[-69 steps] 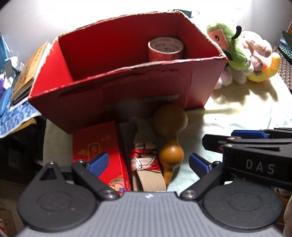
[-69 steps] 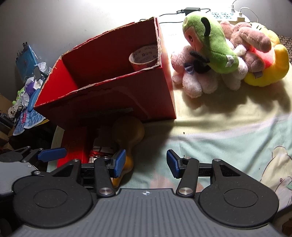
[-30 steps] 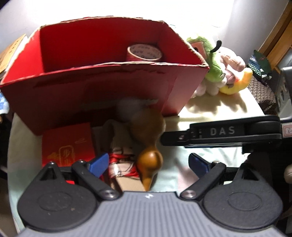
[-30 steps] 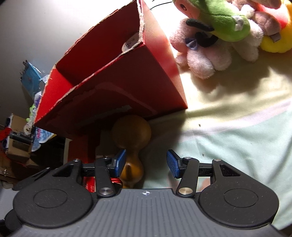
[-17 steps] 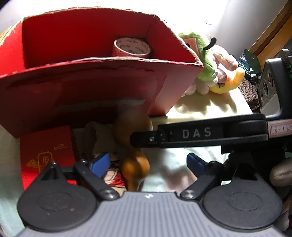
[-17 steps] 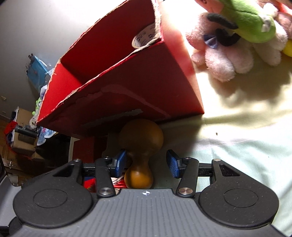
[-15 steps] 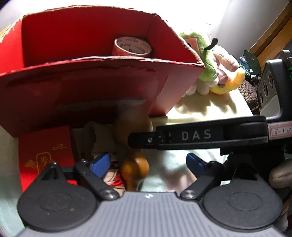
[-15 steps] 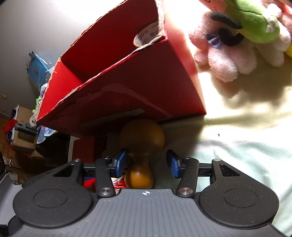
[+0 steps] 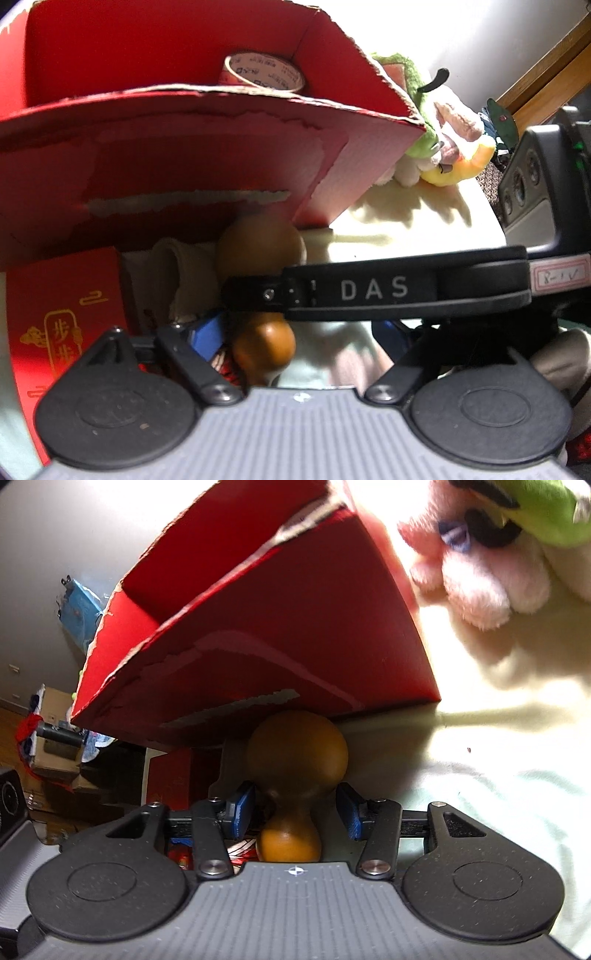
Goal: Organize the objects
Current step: 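Close the right gripper around the neck of the brown wooden gourd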
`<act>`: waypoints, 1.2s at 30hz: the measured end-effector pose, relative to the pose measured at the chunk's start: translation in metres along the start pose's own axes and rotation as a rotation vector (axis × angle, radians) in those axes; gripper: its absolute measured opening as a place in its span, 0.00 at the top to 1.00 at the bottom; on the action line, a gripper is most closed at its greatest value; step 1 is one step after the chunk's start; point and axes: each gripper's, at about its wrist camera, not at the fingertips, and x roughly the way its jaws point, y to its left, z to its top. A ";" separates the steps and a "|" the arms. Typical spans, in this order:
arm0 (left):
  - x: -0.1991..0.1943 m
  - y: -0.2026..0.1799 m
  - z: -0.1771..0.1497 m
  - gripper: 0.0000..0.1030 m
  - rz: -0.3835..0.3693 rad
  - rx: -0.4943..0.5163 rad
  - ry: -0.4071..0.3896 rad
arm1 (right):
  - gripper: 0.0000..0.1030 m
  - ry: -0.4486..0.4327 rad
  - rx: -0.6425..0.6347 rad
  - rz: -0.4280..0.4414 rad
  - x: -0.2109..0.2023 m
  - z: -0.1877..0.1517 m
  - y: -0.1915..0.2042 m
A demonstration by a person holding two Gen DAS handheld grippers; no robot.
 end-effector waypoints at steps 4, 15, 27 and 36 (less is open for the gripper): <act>0.001 0.001 0.000 0.18 -0.013 -0.001 0.004 | 0.58 0.019 0.034 0.028 0.000 0.001 -0.008; 0.013 -0.003 0.002 0.11 -0.032 0.025 0.026 | 0.71 0.017 0.082 0.031 -0.012 -0.002 -0.019; 0.021 -0.016 0.003 0.18 0.026 0.134 0.013 | 0.71 -0.025 0.148 0.013 -0.028 -0.003 -0.038; 0.030 -0.028 0.006 0.28 0.032 0.198 0.027 | 0.71 -0.043 0.163 0.002 -0.034 -0.003 -0.046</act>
